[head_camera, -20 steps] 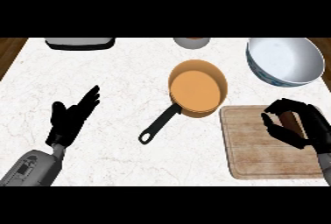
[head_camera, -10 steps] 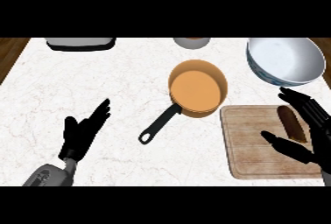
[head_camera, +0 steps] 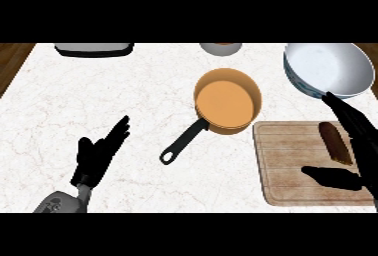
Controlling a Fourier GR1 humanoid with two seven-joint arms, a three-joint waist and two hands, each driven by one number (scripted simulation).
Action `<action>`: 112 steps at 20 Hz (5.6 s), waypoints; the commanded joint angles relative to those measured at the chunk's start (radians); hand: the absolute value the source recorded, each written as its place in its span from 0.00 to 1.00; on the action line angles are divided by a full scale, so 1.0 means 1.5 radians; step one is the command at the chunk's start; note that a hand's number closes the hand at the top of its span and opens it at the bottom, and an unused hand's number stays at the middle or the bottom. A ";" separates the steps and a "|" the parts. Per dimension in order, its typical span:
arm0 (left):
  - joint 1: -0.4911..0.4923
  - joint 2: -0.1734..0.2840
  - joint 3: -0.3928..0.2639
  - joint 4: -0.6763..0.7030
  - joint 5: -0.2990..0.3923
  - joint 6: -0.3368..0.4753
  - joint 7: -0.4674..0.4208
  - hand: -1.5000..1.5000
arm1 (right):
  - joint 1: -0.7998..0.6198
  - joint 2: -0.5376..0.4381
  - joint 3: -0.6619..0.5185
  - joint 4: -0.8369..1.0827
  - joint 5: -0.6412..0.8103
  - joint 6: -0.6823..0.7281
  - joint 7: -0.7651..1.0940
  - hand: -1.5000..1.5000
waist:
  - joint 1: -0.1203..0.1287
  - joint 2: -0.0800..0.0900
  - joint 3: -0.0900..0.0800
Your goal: Pick the sweet potato from the cutting board and place it in the pot
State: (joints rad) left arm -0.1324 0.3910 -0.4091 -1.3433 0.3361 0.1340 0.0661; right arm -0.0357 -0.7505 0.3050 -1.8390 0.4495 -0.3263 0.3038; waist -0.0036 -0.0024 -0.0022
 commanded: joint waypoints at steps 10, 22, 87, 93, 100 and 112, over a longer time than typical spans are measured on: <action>-0.021 -0.031 0.005 -0.011 -0.026 -0.004 0.029 0.50 | -0.097 0.006 0.000 0.207 -0.072 0.250 0.141 0.00 | 0.012 0.004 0.002; 0.035 -0.058 0.066 -0.038 -0.068 -0.057 0.046 0.50 | -0.060 0.055 -0.124 0.320 0.036 0.219 -0.068 0.00 | 0.004 0.002 0.002; 0.063 -0.128 0.170 -0.070 -0.165 -0.140 0.078 0.50 | 0.169 0.328 -0.330 -0.090 -0.129 0.220 -0.241 1.00 | 0.001 -0.001 0.001; 0.034 -0.140 0.187 0.035 -0.178 -0.161 -0.002 0.50 | 0.100 0.299 -0.297 -0.192 -0.041 0.239 -0.068 1.00 | 0.002 0.002 0.000; 0.007 -0.158 0.182 0.012 -0.186 -0.155 0.046 0.50 | -0.130 0.280 -0.224 -0.180 0.048 0.288 0.158 1.00 | 0.009 0.003 0.000; -0.002 -0.158 0.187 -0.002 -0.198 -0.161 0.063 0.50 | -0.458 0.320 -0.113 0.150 0.138 0.378 0.268 1.00 | 0.014 0.004 0.001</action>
State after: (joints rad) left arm -0.1155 0.1612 -0.1302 -1.3586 0.0450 -0.1025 0.1579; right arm -0.5913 -0.2961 0.1027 -1.7694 0.6199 0.2161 0.6909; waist 0.0175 0.0023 -0.0012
